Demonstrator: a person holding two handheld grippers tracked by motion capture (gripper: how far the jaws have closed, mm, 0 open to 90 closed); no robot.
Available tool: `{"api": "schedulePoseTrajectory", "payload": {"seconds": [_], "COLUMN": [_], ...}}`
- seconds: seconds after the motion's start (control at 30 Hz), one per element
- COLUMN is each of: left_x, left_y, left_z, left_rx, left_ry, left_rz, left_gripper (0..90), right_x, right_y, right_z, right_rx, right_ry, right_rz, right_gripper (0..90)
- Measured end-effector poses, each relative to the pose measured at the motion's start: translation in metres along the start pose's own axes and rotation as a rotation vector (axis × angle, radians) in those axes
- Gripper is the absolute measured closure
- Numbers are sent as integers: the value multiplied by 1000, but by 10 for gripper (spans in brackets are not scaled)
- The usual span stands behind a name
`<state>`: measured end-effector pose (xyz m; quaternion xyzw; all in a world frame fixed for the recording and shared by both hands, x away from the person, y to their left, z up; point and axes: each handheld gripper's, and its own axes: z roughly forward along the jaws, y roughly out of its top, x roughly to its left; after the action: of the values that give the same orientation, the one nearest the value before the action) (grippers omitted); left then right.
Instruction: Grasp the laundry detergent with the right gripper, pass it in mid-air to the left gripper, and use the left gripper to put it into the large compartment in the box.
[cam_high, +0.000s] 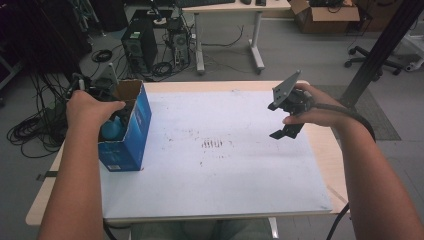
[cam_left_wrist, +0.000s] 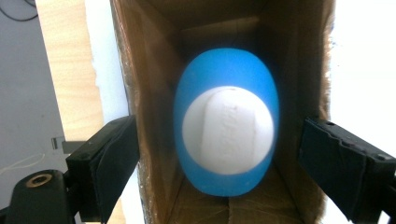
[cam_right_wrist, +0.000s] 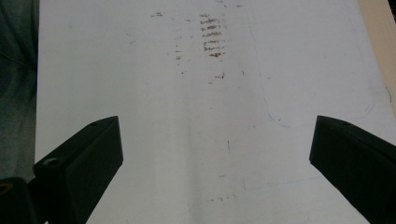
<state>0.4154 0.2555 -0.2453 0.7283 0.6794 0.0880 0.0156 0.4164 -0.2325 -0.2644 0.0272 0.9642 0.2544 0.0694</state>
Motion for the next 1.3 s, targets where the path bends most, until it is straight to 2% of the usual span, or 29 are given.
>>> {"api": "schedulePoseTrajectory", "payload": {"seconds": [0.23,0.43,0.57,0.67,0.77,0.9,1.07,1.23,1.3], "left_x": [-1,-8,-13,-18,-25,-36,-54,-75,-83], "left_y": [-1,0,2,4,7,11,15,17,18], "left_z": [-13,-29,-40,-49,-58,-76,-94,-105,-107], "left_rx": [-16,-41,-43,-60,-69,-102,-117,-139,-145], "left_ry": [-13,-56,-47,-44,-31,-33,-43,-93,-90], "left_rz": [24,88,119,159,224,321,469,581,617], "left_gripper": [85,48,48,48,49,48,46,47,47], "right_x": [0,1,1,1,1,1,0,0,0], "right_y": [1,2,3,2,2,1,-1,-3,-4], "right_z": [0,0,-1,-2,-2,-1,0,-1,-2], "right_rx": [3,2,4,7,8,9,10,13,15], "right_ry": [0,0,-1,-3,-5,-6,-7,-8,-8], "right_rz": [0,-2,-3,0,0,0,4,10,13], "right_gripper": [27,27,27,27,27,27,27,27,27]}}
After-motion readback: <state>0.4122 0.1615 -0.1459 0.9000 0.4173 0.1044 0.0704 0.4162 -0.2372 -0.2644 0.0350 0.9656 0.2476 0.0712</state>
